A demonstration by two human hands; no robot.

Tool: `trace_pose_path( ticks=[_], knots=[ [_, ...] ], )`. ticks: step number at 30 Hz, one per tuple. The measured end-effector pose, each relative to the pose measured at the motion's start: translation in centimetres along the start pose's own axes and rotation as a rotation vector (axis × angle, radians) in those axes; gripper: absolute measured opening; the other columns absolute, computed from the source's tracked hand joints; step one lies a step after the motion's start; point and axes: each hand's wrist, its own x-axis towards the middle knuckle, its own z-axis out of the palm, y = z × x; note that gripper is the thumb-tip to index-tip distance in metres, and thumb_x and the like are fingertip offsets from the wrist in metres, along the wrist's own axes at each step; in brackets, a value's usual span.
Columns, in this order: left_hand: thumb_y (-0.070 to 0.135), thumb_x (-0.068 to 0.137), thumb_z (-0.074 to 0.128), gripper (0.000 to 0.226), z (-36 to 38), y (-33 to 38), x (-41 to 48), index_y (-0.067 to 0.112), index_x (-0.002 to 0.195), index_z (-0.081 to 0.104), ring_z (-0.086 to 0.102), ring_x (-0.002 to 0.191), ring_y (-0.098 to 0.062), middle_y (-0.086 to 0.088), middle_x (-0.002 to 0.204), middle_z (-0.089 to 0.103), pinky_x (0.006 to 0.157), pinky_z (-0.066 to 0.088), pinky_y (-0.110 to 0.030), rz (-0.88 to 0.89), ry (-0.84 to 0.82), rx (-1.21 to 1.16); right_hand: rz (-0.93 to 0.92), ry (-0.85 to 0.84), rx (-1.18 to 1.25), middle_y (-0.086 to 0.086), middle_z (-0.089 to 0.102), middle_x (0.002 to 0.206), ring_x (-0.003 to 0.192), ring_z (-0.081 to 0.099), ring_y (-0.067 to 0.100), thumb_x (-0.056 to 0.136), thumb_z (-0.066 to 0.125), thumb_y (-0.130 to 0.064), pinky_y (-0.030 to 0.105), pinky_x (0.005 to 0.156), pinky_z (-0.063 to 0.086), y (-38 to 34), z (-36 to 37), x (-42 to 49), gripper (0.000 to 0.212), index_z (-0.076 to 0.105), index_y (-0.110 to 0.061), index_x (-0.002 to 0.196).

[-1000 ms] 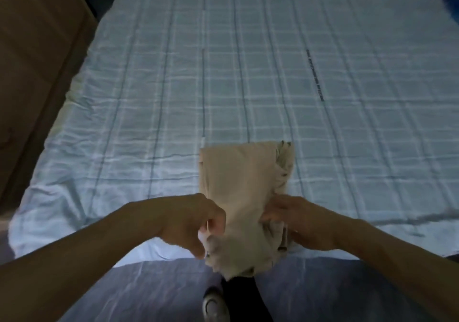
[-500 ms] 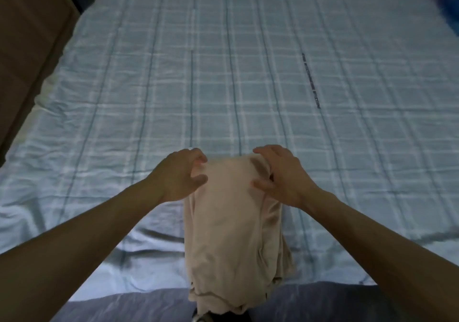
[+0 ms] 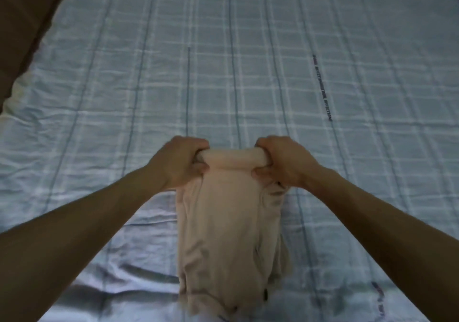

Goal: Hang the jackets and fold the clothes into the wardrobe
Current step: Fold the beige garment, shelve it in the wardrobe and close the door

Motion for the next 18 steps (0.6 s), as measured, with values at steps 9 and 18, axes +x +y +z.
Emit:
trace_pose_path(
  ticks=[9,18],
  knots=[
    [0.017,0.074,0.067,0.021,-3.9,1.4,0.2,0.019,0.092,0.057,0.047,0.071,-0.017,0.006,0.084,0.046,0.057,0.045,-0.037,0.192,0.44,0.203,-0.145,0.437,-0.111,0.0,0.056,0.092,0.071,0.053,0.02,0.076,0.076,-0.036,0.032,0.058,0.041,-1.2,-3.6,0.8,0.033,0.059,-0.016,0.096],
    [0.023,0.054,0.083,0.043,3.9,1.8,-10.5,0.023,0.09,0.059,0.058,0.077,-0.022,0.002,0.089,0.058,0.052,0.046,-0.029,0.459,-0.005,0.373,-0.273,0.207,-0.142,0.005,0.051,0.096,0.078,0.055,0.029,0.072,0.067,-0.028,0.032,0.062,0.042,-2.1,7.5,-11.2,0.027,0.057,-0.018,0.094]
  ],
)
